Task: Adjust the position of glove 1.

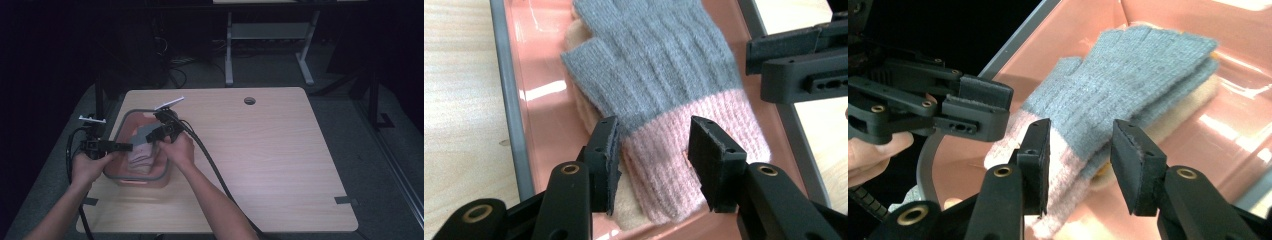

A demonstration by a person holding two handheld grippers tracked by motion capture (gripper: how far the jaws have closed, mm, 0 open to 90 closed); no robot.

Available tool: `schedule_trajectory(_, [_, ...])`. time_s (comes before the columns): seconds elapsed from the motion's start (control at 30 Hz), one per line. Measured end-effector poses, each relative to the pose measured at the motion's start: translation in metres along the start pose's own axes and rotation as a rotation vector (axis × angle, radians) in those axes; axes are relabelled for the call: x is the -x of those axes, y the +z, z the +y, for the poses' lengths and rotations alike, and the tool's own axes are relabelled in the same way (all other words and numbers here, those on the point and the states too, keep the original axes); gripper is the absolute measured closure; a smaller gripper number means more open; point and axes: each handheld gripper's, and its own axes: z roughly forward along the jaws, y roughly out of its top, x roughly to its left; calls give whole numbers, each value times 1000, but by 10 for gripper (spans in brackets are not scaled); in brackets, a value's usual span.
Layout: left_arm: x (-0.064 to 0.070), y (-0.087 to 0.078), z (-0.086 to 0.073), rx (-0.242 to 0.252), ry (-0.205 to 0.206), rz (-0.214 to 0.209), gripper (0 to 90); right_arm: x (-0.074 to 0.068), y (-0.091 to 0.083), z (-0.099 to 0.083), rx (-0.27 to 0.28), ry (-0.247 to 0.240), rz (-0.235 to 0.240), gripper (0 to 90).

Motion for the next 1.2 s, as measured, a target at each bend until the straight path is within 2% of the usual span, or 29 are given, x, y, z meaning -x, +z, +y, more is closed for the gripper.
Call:
schedule_trajectory(0.3, [6, -7, 3, 44, 8, -18, 548, 4, -13, 0, 28, 4, 23, 580])
schedule_trajectory(0.53, [16, -9, 9, 59, 44, -49, 533, 9, -26, -2, 59, 17, 50, 557])
schedule_trajectory(0.83, [23, -10, 11, 102, 45, -69, 510, 16, -43, -1, 94, 19, 72, 524])
schedule_trajectory(1.2, [37, -10, 16, 110, 76, -92, 477, 23, -59, -5, 117, 38, 103, 486])
